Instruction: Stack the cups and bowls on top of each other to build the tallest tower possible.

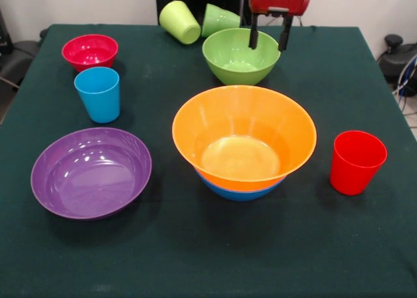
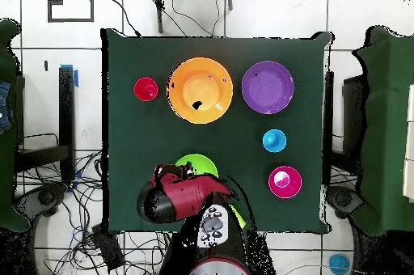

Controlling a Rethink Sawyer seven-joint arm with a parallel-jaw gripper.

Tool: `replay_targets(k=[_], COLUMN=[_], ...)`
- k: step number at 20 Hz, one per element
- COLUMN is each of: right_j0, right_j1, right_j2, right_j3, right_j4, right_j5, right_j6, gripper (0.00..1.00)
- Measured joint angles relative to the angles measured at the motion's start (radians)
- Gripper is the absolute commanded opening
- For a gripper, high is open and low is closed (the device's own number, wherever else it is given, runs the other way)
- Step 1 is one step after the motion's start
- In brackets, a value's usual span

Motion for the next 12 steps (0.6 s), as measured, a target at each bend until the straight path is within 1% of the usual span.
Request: replay_targets(k=[12], right_j0=[0.000], right_j1=[-0.001], right_j2=[0.011], right_j3=[0.000], right_j4=[0.000], right_j5=[0.000], right_j6=[0.000], gripper=[1.00])
